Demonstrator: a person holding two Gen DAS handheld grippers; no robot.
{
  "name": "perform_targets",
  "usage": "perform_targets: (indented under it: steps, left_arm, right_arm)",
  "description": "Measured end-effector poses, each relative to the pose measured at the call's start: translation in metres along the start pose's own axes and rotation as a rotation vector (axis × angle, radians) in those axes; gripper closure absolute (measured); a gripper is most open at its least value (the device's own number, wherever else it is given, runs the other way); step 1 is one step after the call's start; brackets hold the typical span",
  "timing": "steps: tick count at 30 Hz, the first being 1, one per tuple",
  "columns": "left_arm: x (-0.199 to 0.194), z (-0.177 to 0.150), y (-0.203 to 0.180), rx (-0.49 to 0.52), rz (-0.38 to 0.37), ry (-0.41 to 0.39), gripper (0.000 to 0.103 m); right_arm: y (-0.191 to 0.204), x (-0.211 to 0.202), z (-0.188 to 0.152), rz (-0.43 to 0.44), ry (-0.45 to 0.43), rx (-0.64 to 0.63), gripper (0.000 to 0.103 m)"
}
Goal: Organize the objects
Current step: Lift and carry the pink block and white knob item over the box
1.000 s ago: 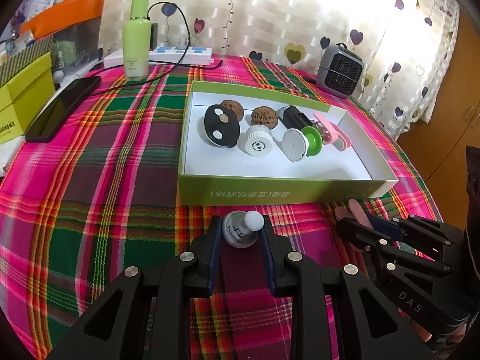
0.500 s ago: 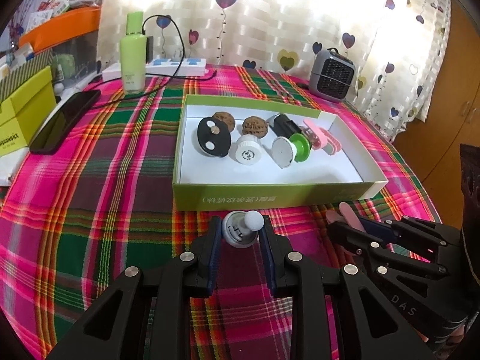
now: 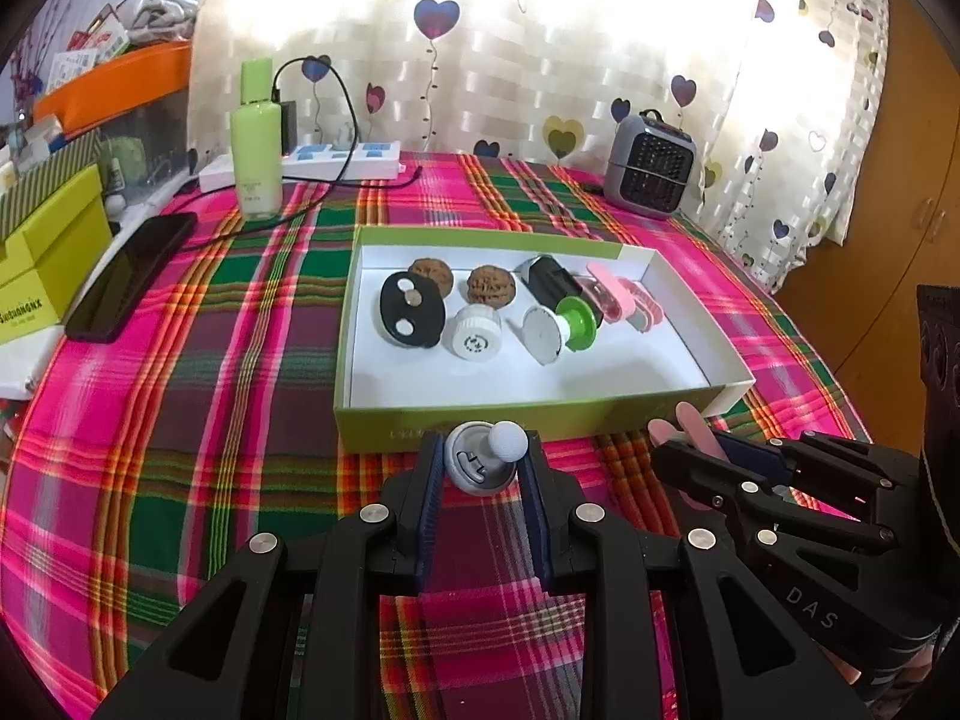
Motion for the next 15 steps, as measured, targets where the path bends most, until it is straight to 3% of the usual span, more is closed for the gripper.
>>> perform_targets:
  steps: [15]
  left_arm:
    - [0.002, 0.025, -0.005, 0.009, -0.006, -0.012, 0.080]
  right_arm:
    - [-0.019, -0.009, 0.020, -0.007, -0.036, 0.025, 0.084]
Point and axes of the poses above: each gripper's, at about its wrist camera, not at the fingertips, and x roughly the way its jaws point, y to its left, z to its top, the point moved 1 cm from there along x, roughly the way its jaws point, and after that the axes turned 15 degrees about y, right-handed, at the moved point
